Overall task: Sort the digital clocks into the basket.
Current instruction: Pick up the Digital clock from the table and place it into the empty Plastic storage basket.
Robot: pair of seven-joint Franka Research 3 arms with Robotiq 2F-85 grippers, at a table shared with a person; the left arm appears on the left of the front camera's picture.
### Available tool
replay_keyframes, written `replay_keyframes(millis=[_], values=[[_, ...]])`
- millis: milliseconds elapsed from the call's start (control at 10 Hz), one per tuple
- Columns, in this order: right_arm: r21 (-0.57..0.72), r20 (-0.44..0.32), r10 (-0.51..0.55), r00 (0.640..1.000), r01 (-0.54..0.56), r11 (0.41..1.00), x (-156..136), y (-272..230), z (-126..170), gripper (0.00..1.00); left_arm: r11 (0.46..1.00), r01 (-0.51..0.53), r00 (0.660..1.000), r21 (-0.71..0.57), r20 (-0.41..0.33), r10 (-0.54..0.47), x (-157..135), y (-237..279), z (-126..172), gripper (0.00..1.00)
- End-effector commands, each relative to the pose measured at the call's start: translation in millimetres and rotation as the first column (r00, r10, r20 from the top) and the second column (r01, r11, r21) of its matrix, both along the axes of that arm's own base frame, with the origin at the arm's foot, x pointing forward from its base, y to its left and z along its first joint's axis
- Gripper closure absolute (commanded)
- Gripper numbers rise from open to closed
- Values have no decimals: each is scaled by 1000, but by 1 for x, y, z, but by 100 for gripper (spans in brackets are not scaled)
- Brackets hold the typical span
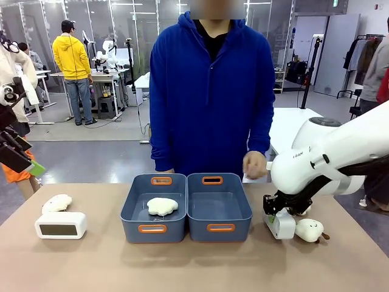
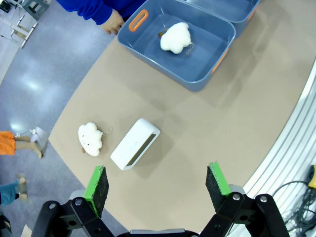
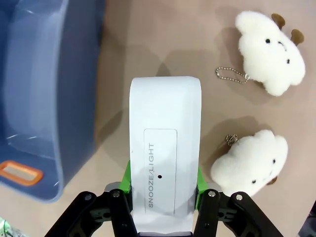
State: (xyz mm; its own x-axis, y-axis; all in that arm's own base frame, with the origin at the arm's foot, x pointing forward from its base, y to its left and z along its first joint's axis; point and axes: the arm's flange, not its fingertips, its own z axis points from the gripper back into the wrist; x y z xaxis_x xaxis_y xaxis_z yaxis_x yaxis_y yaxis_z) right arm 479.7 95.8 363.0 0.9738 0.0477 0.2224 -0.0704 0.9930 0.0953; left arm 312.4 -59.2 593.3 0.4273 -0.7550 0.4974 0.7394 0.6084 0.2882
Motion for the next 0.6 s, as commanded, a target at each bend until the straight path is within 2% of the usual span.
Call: replay_keyframes(millis=[0,200,300,500], values=[[79,35,115,993,-117,990,-34,12,63,52,1000,-1,1000,16,-7,1,1,-1,3,0],[60,153,268,951,-280,958,-86,45,128,52,1000,-1,1000,16,-7,1,1,-1,3,0],[49,176,326,929,-339,940,-96,60,140,52,1000,-1,1000,16,-7,1,1,-1,3,0],[-36,223,397,890,-399,916,-110,99,145,52,1000,-1,1000,16,-7,1,1,-1,3,0]])
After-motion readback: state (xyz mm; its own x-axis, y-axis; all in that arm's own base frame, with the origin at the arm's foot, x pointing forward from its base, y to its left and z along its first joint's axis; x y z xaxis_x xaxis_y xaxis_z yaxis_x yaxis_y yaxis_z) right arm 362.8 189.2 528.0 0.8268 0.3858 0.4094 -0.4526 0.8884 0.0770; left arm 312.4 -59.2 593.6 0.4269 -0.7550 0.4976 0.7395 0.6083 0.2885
